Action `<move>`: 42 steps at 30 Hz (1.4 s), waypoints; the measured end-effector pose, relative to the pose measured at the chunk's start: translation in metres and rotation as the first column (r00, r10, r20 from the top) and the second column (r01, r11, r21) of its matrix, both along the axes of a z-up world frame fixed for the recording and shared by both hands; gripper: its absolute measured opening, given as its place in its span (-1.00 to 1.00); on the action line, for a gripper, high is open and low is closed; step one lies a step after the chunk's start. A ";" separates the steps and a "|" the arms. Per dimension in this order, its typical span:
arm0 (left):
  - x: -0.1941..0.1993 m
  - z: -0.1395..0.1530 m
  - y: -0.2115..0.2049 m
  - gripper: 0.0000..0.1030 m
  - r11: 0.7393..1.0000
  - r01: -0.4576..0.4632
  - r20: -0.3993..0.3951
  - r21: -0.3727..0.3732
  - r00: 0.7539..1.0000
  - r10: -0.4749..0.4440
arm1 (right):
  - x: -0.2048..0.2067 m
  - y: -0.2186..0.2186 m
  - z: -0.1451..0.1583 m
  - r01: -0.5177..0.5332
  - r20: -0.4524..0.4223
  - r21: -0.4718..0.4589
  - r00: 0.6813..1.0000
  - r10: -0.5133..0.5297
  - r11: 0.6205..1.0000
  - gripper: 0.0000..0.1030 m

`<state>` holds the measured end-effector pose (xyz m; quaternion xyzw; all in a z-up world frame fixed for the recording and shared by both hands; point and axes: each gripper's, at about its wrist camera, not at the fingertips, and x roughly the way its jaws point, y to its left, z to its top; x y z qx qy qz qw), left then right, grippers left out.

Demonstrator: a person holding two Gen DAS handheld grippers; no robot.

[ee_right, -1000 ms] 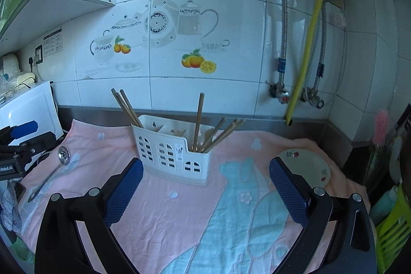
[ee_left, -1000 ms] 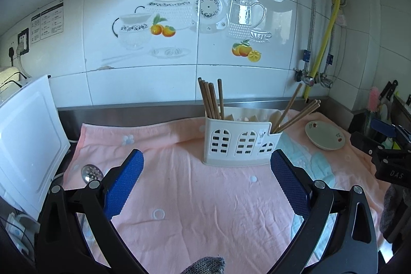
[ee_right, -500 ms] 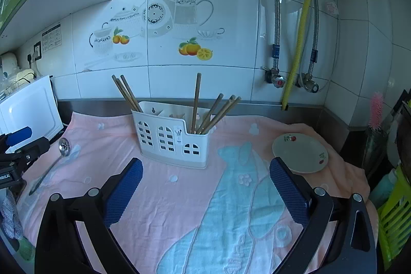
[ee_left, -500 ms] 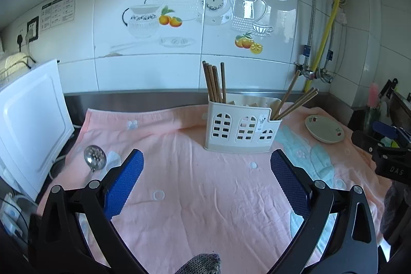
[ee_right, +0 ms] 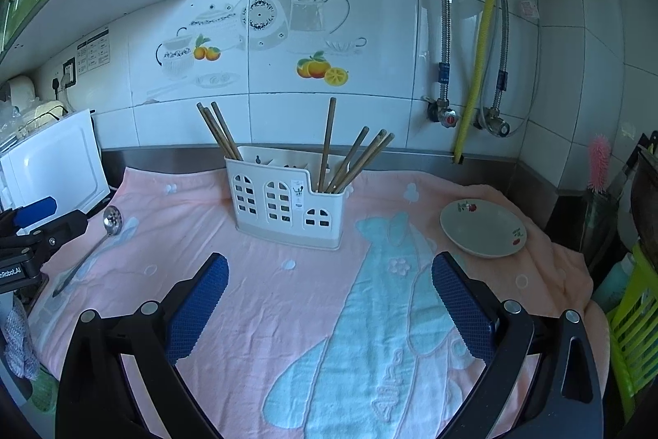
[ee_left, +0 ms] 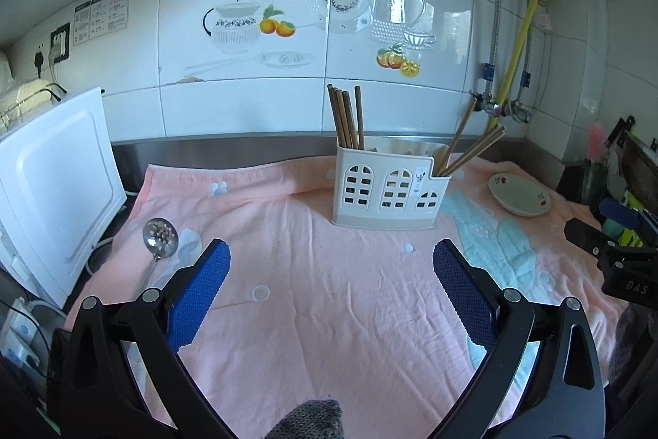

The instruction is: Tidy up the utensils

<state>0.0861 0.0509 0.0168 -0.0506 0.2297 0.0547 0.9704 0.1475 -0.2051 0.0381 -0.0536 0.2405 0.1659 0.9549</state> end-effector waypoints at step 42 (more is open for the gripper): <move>-0.008 -0.011 -0.021 0.90 0.998 0.051 -0.041 0.034 0.998 -0.050 | -0.014 -0.003 -0.011 -0.004 -0.050 0.039 0.999 0.006 0.999 0.86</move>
